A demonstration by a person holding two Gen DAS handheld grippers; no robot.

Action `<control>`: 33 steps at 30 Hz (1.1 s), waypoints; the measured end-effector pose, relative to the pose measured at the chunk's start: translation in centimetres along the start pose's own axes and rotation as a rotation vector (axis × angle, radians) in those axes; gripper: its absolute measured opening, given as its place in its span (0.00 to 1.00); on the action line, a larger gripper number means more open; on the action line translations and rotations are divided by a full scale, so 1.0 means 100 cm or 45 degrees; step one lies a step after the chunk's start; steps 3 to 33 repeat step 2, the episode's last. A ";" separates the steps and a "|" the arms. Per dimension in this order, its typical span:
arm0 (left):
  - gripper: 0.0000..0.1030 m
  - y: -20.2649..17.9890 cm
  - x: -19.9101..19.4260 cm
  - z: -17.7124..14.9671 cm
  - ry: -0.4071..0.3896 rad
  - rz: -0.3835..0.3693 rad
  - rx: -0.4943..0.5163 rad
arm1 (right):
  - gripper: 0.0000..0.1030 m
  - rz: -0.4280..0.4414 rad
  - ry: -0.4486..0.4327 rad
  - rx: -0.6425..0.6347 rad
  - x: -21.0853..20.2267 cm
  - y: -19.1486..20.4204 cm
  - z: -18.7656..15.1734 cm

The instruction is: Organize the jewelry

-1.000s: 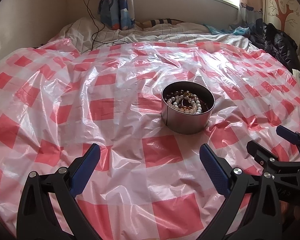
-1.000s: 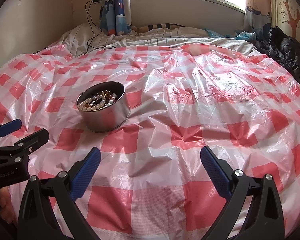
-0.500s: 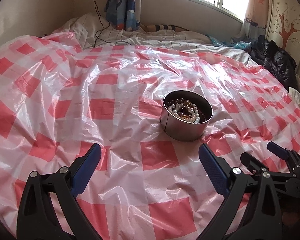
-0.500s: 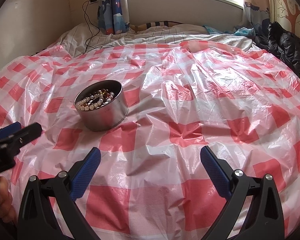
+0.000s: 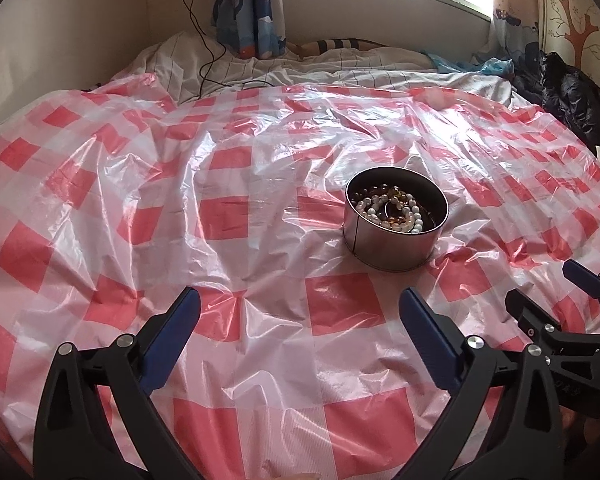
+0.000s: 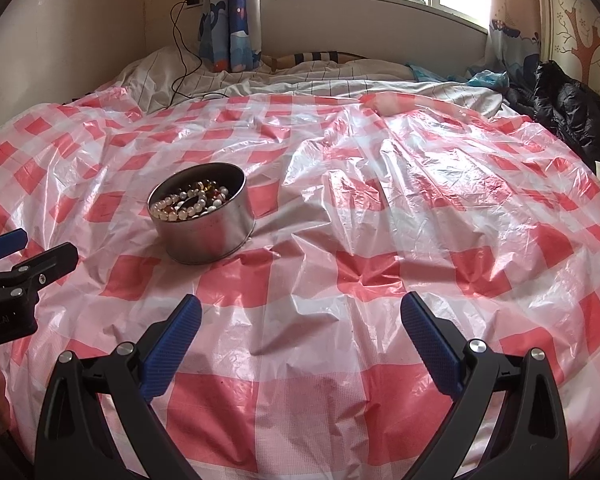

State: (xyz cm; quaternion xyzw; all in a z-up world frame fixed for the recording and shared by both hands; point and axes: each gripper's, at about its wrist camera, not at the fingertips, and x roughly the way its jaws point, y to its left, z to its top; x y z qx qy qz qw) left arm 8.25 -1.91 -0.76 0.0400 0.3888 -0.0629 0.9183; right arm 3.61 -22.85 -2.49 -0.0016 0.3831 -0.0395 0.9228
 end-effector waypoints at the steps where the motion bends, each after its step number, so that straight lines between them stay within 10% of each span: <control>1: 0.93 0.000 0.001 -0.001 0.008 0.000 -0.002 | 0.93 -0.001 0.001 -0.002 0.000 0.000 0.000; 33: 0.93 0.001 0.002 -0.001 0.014 -0.001 -0.004 | 0.93 -0.002 0.001 -0.002 0.000 0.000 -0.001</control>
